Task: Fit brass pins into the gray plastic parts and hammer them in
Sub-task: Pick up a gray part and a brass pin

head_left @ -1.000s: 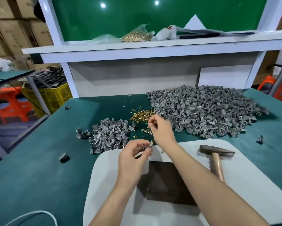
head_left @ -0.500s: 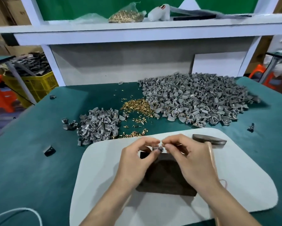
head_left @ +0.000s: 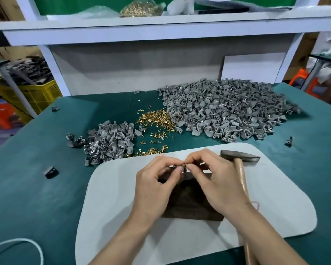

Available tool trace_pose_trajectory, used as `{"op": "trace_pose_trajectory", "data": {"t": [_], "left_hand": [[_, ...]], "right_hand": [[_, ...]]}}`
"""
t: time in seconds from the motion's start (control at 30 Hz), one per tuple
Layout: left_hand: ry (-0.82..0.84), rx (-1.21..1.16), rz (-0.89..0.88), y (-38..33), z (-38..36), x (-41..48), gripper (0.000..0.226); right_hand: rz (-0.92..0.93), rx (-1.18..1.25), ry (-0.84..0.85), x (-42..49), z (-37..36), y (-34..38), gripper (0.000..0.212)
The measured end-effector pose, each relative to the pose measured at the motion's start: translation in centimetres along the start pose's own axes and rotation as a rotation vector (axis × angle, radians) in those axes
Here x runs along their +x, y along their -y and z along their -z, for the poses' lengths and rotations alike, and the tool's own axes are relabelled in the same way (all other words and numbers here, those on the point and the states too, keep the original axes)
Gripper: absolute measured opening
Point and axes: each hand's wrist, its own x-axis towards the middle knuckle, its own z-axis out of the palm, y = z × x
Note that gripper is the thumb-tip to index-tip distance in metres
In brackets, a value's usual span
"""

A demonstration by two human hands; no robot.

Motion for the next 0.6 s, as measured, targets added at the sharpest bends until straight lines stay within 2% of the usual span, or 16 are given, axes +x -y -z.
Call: {"op": "trace_pose_trajectory", "data": {"t": [0.17,0.23,0.37,0.5,0.6], "left_hand": [[0.012,-0.016,0.0,0.0,0.01,-0.13,0.014],[0.007,0.022,-0.016,-0.23,-0.05,-0.14,0.014],[-0.057,0.132,-0.057,-0.48,-0.22,-0.15,0.03],[-0.068,0.186,-0.091,-0.35,-0.32,-0.15,0.031],[-0.045,0.14,-0.067,-0.51,-0.16,-0.1,0.031]], "right_hand": [[-0.025,0.033,0.038,0.0,-0.19,-0.11,0.02],[-0.062,0.03,0.01,-0.04,-0.32,-0.05,0.021],[-0.098,0.062,-0.09,-0.09,-0.09,-0.02,0.02],[-0.082,0.055,-0.038,-0.33,-0.47,0.43,0.022],[-0.069,-0.005,-0.067,-0.41,-0.56,0.56,0.024]]}}
